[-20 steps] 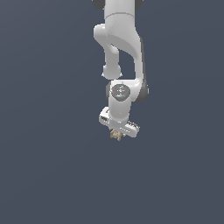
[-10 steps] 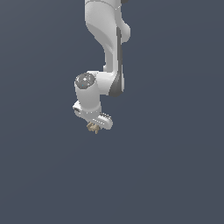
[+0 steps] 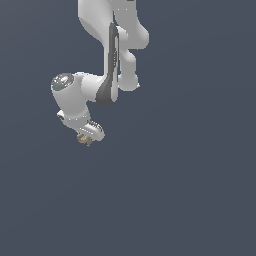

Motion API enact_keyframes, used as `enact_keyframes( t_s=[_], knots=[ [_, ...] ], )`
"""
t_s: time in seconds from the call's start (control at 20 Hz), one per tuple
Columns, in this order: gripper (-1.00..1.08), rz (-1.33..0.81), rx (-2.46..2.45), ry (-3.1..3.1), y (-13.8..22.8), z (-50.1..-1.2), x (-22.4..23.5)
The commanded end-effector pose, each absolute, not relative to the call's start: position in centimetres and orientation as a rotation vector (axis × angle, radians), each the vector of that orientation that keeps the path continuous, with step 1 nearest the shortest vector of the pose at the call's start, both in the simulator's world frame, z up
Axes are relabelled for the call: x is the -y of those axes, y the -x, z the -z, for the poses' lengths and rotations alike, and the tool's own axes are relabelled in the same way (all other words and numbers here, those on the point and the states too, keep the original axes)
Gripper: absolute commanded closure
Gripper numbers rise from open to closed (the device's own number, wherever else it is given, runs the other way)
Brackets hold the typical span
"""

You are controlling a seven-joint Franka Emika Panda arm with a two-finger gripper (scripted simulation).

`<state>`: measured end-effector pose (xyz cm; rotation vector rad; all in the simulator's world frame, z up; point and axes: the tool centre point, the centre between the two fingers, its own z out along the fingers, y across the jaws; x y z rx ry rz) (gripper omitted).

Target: Pick up the object and move it to a goal position.

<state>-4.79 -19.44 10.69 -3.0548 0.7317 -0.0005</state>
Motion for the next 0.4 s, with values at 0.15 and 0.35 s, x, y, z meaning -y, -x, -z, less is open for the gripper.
enact_keyframes(
  t_s=[0.15,0.35],
  knots=[
    [1.08,0.000,-0.728,3.056,5.2,-11.3,22.2],
    [1.08,0.000,-0.728,3.056,5.2,-11.4,22.8]
  ],
)
